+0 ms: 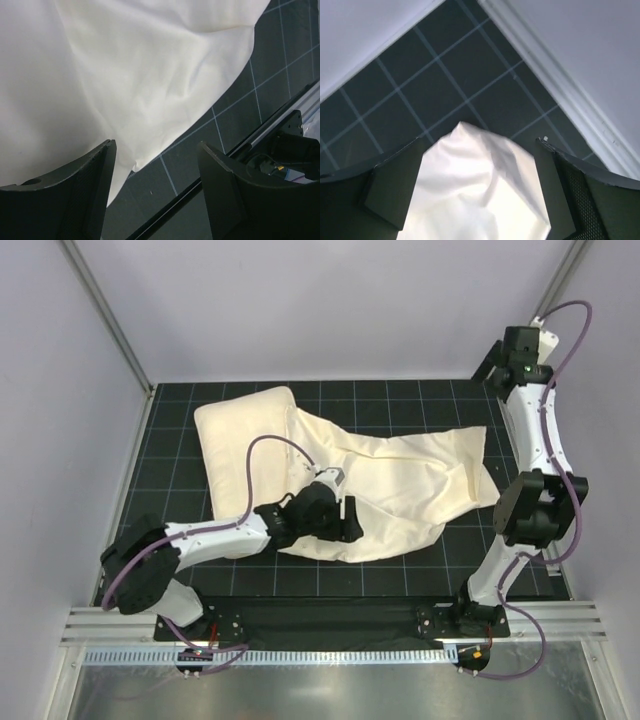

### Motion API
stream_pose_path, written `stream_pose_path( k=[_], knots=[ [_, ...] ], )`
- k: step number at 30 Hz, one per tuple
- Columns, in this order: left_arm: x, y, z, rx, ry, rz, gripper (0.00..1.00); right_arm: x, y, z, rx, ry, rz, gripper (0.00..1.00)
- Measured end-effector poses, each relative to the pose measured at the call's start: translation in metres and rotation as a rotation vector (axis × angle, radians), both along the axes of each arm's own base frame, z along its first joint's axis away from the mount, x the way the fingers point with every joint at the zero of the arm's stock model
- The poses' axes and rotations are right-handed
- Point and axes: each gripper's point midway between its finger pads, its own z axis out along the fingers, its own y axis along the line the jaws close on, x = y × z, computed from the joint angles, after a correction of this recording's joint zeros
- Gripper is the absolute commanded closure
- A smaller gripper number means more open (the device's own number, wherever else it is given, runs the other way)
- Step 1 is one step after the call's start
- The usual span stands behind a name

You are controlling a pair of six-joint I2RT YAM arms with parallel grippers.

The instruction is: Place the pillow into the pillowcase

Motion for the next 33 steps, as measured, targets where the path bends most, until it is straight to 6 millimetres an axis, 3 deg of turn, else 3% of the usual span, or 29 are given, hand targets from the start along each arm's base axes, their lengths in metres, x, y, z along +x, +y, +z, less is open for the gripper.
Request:
stream_pose_path(
  k=[3,7,12,14,17,21,23,26,30,33],
  knots=[
    [0.001,0.01,0.021,-0.014,-0.02,0.004,0.26,-0.023,0.042,-0.006,0.046,0.009,0.112,0.0],
    [0.02,0.031,0.048,-0.045,-0.043,0.052,0.25,-0.069,0.141,-0.035,0.129,0.053,0.394,0.0],
    [0.049,0.081,0.081,-0.069,-0.091,0.181,0.19,-0.144,0.252,-0.078,0.233,0.094,0.757,0.0],
    [0.061,0.107,0.097,-0.097,-0.115,0.251,0.18,-0.167,0.28,-0.092,0.268,0.118,0.853,0.0],
    [0.075,0.148,0.106,-0.118,-0.129,0.36,0.14,-0.186,0.314,-0.107,0.284,0.145,0.945,0.0],
    [0.082,0.213,0.083,-0.092,-0.084,0.536,0.07,-0.199,0.352,-0.124,0.258,0.188,1.031,0.0],
    [0.08,0.242,0.064,-0.071,-0.038,0.617,0.06,-0.196,0.358,-0.137,0.228,0.221,1.021,0.0],
    [0.074,0.272,0.04,-0.047,0.036,0.71,0.06,-0.179,0.336,-0.157,0.142,0.279,0.902,0.0],
    [0.069,0.291,0.024,-0.025,0.085,0.777,0.0,-0.153,0.28,-0.173,0.032,0.332,0.689,0.0],
    [0.07,0.295,0.021,-0.01,0.085,0.799,0.0,-0.136,0.222,-0.173,-0.005,0.343,0.521,0.0]
  ],
)
